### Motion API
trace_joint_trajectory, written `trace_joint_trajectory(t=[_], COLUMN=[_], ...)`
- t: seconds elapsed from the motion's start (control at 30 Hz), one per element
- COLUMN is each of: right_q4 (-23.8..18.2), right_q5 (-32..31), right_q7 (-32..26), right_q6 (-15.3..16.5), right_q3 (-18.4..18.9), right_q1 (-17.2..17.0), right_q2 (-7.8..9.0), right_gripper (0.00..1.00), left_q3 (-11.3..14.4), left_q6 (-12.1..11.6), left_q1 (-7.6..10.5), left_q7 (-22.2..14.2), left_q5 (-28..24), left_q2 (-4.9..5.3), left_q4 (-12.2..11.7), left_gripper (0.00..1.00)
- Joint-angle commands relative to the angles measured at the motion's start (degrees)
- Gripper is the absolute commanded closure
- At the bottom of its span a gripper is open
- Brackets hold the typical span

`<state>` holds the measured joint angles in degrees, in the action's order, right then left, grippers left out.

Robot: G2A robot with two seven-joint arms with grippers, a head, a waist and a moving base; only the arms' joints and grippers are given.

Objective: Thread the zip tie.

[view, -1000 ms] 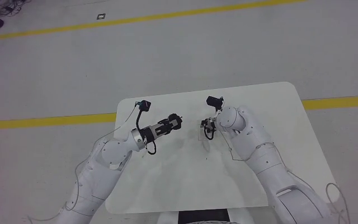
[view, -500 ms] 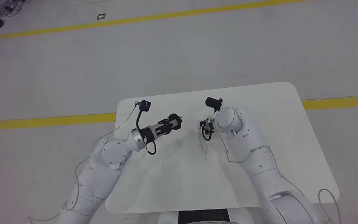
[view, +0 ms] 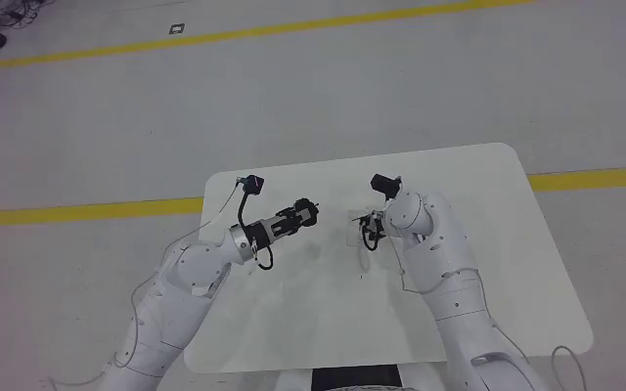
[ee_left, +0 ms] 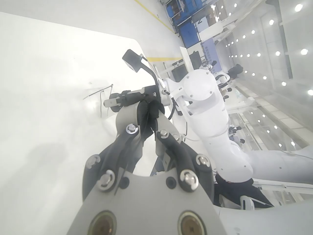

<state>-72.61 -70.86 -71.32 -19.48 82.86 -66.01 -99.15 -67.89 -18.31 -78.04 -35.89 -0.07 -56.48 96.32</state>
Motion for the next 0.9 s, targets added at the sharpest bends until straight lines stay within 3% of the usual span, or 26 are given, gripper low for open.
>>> trace_joint_trajectory(t=[0.0, 0.33, 0.47, 0.87], right_q4=[0.17, 0.01, -2.03, -9.29], right_q5=[-1.44, -5.7, -6.42, -7.9], right_q7=[-0.41, 0.61, 1.24, 0.14], right_q6=[0.0, 0.0, 0.0, 0.0], right_q3=[0.74, 2.52, 3.47, 5.79], right_q1=[-0.03, 0.1, -0.55, -3.5], right_q2=[-0.7, -4.09, -4.88, -3.99], right_gripper=[0.79, 0.81, 0.81, 0.8], left_q3=[0.0, 0.0, 0.0, 0.0], left_q6=[0.0, 0.0, 0.0, 0.0], left_q1=[0.0, 0.0, 0.0, 0.0], left_q7=[0.0, 0.0, 0.0, 0.0], left_q5=[0.0, 0.0, 0.0, 0.0], left_q2=[0.0, 0.0, 0.0, 0.0], left_q4=[0.0, 0.0, 0.0, 0.0], left_gripper=[1.0, 1.0, 1.0, 1.0])
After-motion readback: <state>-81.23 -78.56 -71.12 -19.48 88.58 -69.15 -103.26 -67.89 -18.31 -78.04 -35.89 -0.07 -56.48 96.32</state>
